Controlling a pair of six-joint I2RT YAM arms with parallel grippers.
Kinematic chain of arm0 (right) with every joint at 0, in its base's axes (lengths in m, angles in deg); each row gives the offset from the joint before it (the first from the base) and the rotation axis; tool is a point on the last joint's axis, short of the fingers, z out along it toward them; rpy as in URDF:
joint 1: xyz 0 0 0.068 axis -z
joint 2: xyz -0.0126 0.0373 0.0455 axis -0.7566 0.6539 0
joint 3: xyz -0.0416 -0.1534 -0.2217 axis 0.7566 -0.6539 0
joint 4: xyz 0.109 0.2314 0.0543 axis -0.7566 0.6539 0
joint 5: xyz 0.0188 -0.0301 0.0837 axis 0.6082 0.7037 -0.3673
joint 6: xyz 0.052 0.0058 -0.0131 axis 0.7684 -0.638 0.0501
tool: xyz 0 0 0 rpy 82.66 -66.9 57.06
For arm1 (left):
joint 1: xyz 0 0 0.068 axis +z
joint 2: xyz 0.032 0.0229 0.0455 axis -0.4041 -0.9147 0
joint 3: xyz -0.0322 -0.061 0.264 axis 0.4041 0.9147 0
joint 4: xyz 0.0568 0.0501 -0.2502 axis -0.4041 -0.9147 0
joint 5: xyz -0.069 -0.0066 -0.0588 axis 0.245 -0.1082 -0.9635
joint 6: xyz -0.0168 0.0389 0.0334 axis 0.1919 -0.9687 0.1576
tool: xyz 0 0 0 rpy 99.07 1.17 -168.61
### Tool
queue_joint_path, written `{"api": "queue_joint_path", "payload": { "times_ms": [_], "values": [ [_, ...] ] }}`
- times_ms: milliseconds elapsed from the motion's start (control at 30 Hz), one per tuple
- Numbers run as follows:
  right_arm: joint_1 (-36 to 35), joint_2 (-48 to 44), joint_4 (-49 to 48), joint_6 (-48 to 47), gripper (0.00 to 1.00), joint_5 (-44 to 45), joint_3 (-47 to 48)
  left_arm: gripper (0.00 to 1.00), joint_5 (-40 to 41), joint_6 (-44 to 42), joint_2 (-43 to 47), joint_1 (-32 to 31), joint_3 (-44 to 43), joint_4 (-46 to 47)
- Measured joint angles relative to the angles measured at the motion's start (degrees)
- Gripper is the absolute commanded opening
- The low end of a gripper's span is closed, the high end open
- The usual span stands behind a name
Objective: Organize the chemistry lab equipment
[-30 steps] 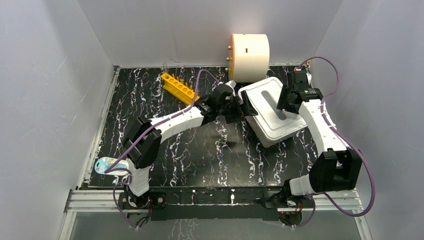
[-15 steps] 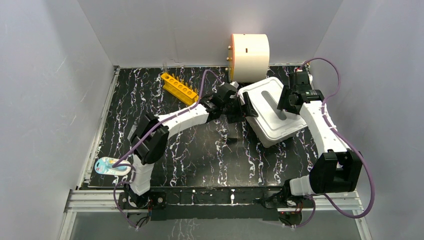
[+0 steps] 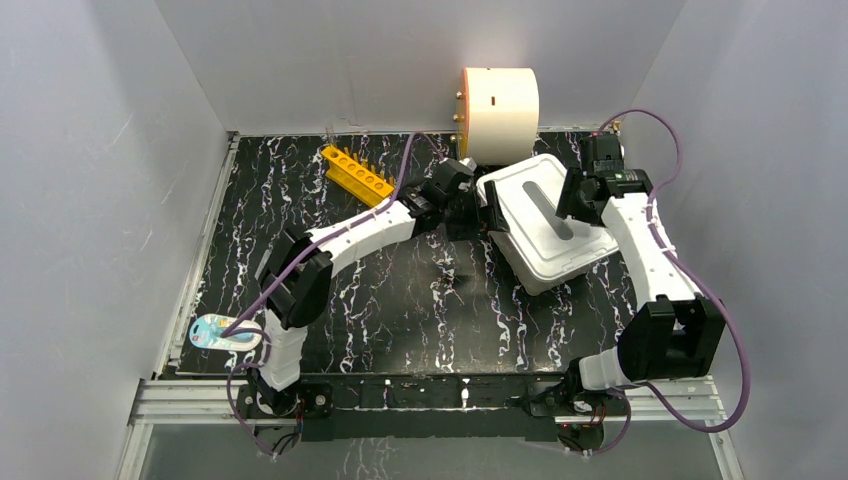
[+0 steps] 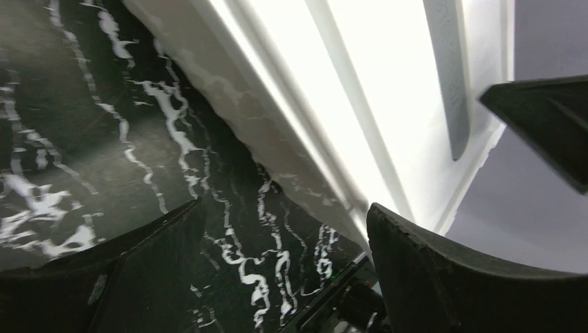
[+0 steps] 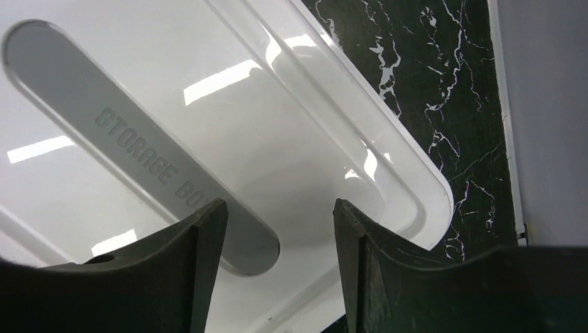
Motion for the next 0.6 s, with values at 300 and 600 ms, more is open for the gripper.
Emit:
{"api": "queue_joint_path", "payload": {
  "times_ms": [300, 600],
  "values": [
    [-4.07, 0.09, 4.13, -0.83, 0.64, -2.67, 15.13, 0.92, 3.87, -8.74, 11.47, 6.38, 3.58, -10.38],
    [-20.72, 0.92, 1.16, 0.13, 0.64, -4.0, 17.53, 0.91, 12.68, -10.86, 28.24, 19.67, 14.53, -22.45]
  ]
}}
